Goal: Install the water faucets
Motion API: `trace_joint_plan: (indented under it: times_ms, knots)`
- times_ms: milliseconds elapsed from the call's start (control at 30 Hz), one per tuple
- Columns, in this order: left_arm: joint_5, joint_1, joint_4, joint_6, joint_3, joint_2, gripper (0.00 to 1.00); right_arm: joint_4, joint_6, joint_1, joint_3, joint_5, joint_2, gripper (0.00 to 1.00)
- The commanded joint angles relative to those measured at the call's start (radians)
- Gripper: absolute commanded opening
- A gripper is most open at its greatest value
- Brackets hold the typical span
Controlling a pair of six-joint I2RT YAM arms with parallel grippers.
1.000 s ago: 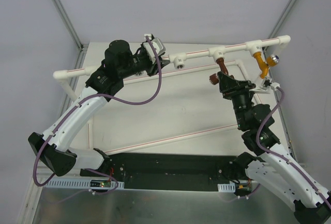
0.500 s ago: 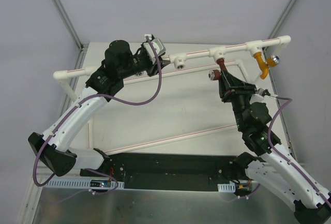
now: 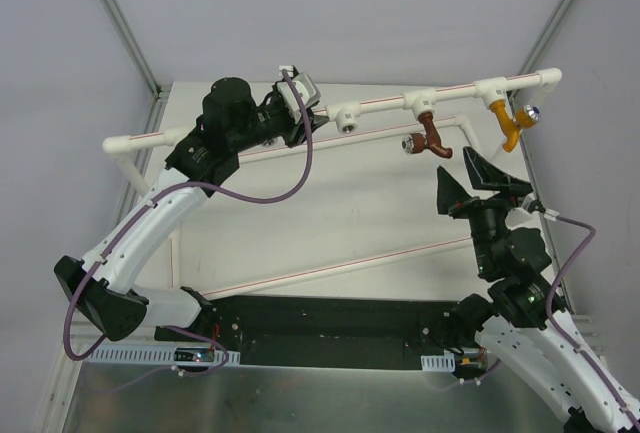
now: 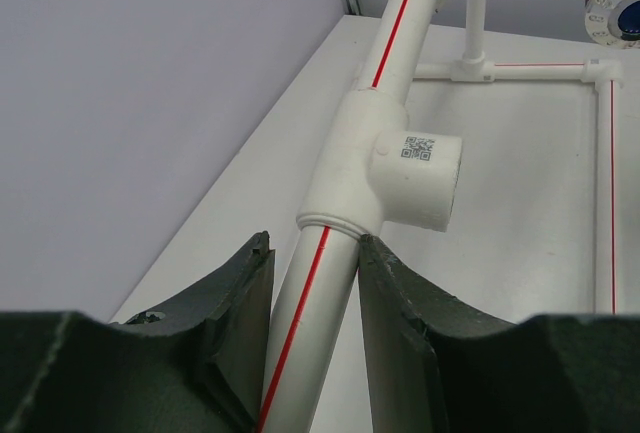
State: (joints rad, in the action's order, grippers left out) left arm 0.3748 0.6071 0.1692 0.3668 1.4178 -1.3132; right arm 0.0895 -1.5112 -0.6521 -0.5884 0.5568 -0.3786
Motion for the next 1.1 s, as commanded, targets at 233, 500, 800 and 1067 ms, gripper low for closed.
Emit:
trace_joint_plan:
  times_ms: [233,500,800,1067]
  knots:
    - [-0.045,0.011,0.481,-0.095,-0.128,-0.101,0.05,-0.309,0.978,0.000,-0.194,-0.330,0.047,0.87]
    - [-0.036,0.011,0.481,-0.098,-0.125,-0.103,0.06,-0.499,1.784,0.002,-0.318,-0.443,0.038,0.94]
    - [-0.036,0.013,0.481,-0.098,-0.125,-0.109,0.05,-0.307,2.451,0.000,-0.268,-0.526,0.018,0.92]
    - [-0.051,0.013,0.481,-0.092,-0.128,-0.096,0.06,-0.116,2.841,0.000,-0.238,-0.643,-0.111,0.91]
